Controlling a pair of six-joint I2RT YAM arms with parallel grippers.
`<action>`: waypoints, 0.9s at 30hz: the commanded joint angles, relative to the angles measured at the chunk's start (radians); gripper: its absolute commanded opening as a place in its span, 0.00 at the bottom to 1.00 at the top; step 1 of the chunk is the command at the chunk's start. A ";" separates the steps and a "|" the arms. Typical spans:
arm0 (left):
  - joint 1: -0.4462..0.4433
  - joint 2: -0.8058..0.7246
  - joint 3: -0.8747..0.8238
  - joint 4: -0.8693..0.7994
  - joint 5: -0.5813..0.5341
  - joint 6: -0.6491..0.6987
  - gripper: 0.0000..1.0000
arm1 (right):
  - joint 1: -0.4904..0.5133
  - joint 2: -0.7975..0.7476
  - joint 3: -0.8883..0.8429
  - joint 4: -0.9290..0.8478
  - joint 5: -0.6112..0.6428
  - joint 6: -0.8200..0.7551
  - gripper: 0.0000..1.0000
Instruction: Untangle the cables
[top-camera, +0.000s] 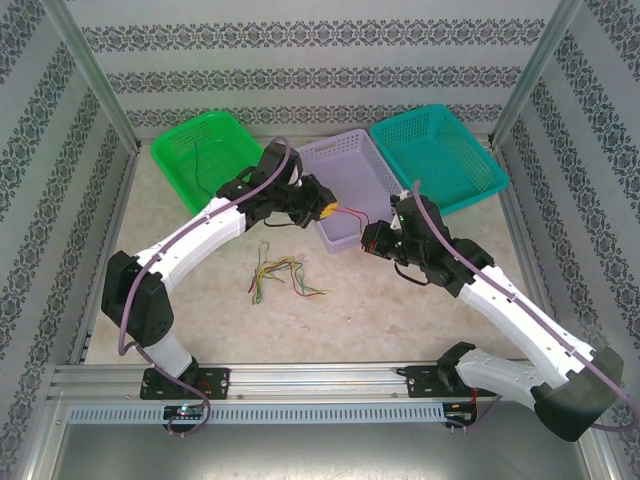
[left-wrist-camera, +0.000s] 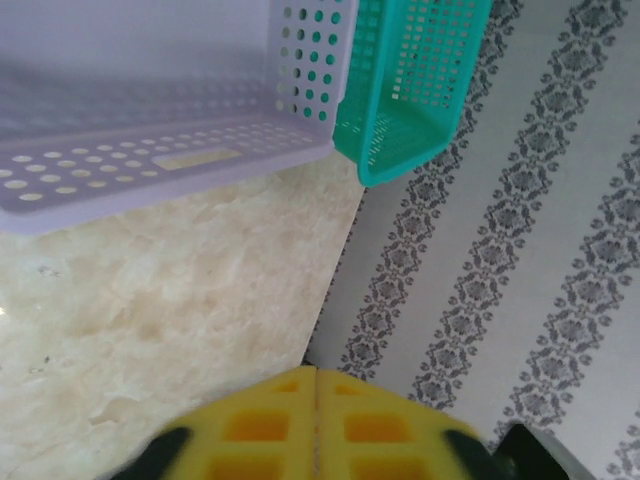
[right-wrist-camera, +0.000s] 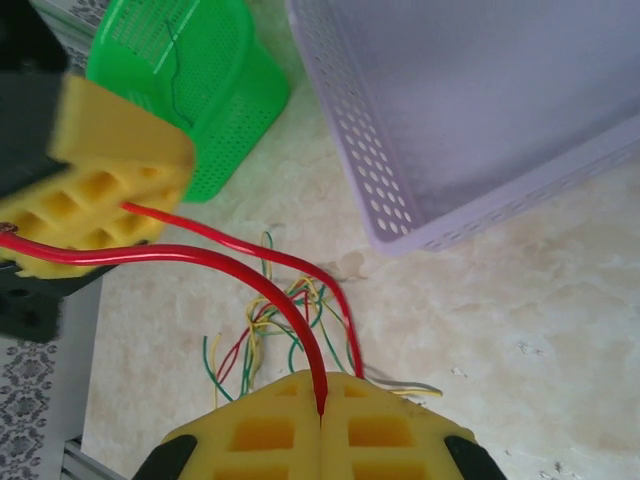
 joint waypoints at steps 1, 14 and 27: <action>-0.012 -0.010 -0.024 0.004 -0.037 -0.011 0.00 | -0.007 0.000 0.054 0.038 0.004 -0.013 0.00; -0.004 -0.090 -0.185 -0.038 -0.095 -0.041 0.00 | -0.228 -0.025 0.028 0.326 -0.024 0.146 0.00; -0.022 -0.037 -0.214 0.080 0.000 -0.134 0.00 | -0.345 0.035 -0.054 0.665 -0.007 0.351 0.00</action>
